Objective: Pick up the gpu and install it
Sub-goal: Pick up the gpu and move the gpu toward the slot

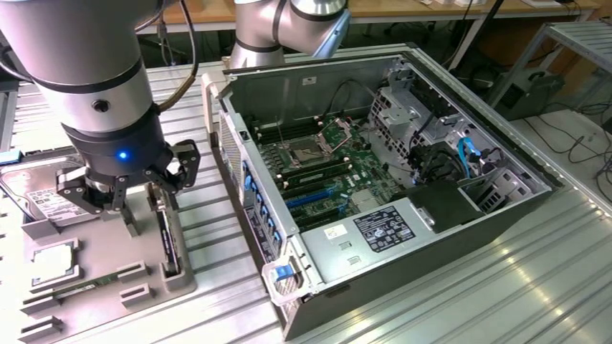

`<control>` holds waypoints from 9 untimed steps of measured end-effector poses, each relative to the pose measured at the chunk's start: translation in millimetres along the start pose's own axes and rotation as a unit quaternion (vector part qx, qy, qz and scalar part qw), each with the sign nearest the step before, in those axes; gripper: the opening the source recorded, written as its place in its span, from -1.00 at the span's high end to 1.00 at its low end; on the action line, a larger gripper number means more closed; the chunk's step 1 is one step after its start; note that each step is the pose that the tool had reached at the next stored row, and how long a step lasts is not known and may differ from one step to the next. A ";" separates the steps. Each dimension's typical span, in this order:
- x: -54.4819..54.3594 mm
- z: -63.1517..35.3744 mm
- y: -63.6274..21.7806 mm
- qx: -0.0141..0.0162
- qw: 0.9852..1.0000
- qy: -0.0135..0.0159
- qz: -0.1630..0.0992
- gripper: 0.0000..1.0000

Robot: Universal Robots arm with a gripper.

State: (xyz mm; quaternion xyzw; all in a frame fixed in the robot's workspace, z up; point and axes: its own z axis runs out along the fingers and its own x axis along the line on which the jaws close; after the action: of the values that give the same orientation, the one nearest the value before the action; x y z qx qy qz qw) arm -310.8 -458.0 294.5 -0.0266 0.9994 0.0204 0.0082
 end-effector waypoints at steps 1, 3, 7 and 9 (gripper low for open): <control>0.0 0.8 0.0 0.000 1.000 0.000 0.001 -0.20; 0.0 2.3 -0.1 0.000 1.000 0.001 0.002 -0.20; -0.9 6.2 -0.3 0.000 1.000 0.002 0.004 -0.20; -1.3 8.8 -0.6 0.000 1.000 0.002 0.006 -0.20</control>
State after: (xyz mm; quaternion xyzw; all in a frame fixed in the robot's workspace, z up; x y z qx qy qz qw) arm -309.4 -458.1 285.8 -0.0209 0.9996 0.0204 0.0064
